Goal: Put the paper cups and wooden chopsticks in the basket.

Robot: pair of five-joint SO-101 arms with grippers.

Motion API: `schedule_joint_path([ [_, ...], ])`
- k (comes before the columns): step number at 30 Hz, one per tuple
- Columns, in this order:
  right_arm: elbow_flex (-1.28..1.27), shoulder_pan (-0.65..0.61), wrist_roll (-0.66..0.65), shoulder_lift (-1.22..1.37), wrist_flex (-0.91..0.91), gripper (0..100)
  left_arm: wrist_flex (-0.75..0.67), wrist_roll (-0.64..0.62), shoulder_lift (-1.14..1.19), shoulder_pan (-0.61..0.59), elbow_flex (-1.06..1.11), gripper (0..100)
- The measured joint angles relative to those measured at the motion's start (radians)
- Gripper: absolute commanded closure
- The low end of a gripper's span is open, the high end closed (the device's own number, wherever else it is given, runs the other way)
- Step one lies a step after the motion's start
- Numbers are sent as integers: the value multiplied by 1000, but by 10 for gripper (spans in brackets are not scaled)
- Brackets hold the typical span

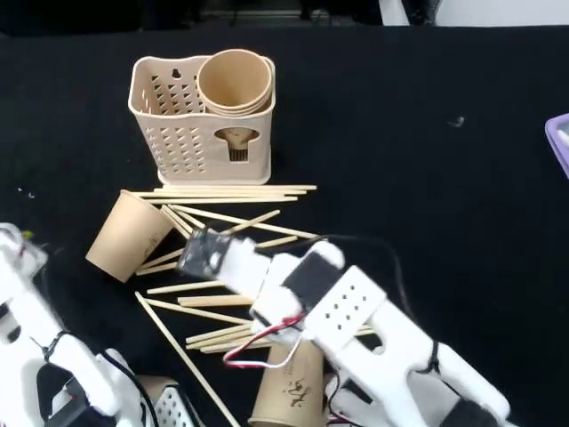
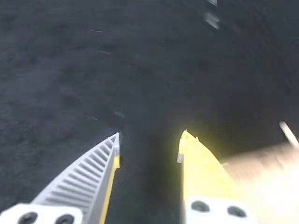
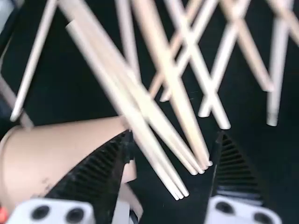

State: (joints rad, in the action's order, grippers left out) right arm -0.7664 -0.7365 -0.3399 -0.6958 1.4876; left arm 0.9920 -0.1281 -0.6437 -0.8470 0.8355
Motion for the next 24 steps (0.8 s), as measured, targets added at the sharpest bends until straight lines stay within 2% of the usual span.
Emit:
schedule_joint_path([
  [3,38,241,18,-38,-57,733,101,75,0,180,-51,791],
  [10,192,1017,21,-64,-160,733,264,279,0,641,-71,791],
  [13,206,1293,21,-64,-184,733,319,356,0,838,-77,791],
  [16,206,1476,21,-64,-184,731,379,390,0,1043,-77,787],
  [19,206,1590,21,-64,-184,731,428,399,0,1254,-77,786],
  [24,206,1786,-6,-60,-184,730,434,399,0,1574,-77,786],
])
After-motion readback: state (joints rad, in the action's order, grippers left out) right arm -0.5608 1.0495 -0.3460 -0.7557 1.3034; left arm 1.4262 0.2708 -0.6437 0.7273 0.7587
